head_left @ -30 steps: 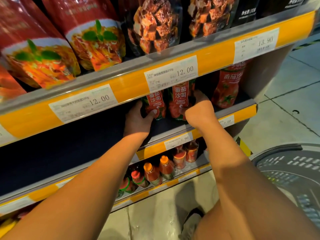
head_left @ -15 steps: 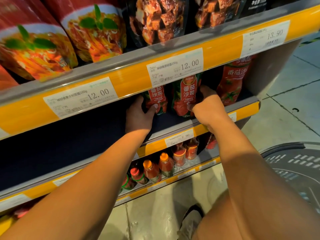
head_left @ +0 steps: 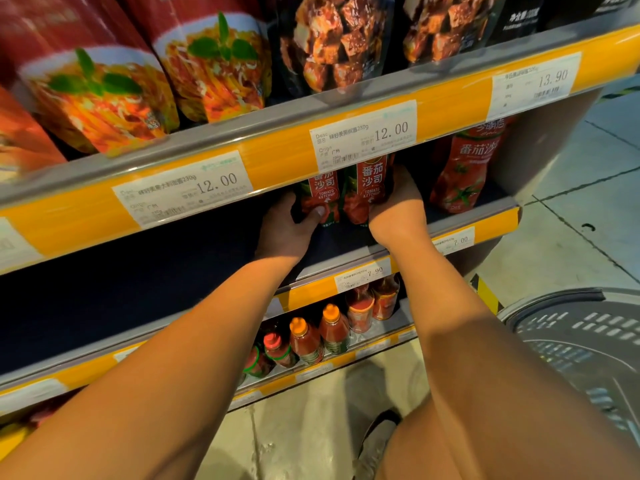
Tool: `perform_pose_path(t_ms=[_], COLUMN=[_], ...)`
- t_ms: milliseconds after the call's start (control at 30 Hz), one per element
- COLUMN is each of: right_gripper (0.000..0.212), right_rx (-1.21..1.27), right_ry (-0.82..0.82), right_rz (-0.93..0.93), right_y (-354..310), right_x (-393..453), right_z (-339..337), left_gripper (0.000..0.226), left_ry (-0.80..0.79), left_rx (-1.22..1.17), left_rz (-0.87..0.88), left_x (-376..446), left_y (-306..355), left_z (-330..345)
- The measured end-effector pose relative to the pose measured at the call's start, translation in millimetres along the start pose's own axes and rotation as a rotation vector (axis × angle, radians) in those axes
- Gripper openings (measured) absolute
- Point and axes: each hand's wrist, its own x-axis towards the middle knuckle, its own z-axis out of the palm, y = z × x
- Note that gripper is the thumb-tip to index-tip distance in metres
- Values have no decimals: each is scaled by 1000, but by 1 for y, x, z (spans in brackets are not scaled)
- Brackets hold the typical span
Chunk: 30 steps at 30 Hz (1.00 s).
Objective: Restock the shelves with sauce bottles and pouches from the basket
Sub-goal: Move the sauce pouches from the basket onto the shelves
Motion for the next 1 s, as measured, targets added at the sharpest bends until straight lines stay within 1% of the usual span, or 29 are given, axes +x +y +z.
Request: perform_pose_path(t_ms=[67,133,200,267,300,400,433,500,600,700,800,900,1000], right_gripper=[54,52,53,59,56,27,20,9,8,21,39,50,62], right_rx=[-79,-115,-97,-86,-82,-105,-99,-103,-162,-168,-209,-256,-249], right_ry=[-31,1,87,132,139,133,90,-53,-269,-505,-700,-803,-891], right_rz=[30,64,104,106,110,129,126,81,-57,-187,-294,-405,-457], right_y=[1,4,2,-2,-4,-12,-15,-25,-47,-70,-90,-108,-129], right_x=[1,-1,-8,-15,-20,-35,-41,-58,-87,-121,-161,-202,-242], right_z=[-1,-5,-9,-13,-14,-18,-17,-10,16,49,79,107,130], left_gripper=[55,63,63,58,55,48,44,39,39,41,40,42,47], left_ry=[-51,-100,-145,-169,-174,-154,-146,-158,-173,-142,-101,13,121], left_rx=[-30,-61,-62,-26,-13,-21,-18,17,79,167,178,113,66], left_rz=[-23,-55,-93,-103,-99,-72,-57,-28,-14,-20,-60,-134,-186], left_x=[-4,-9,-16,-25,-32,-60,-73,-102,-152,-205,-256,-305,-354], left_y=[1,2,2,2,3,7,9,10,7,-1,-12,-24,-39], left_z=[-5,-13,-25,-44,-56,-97,-113,-144,-190,-234,-278,-318,-354])
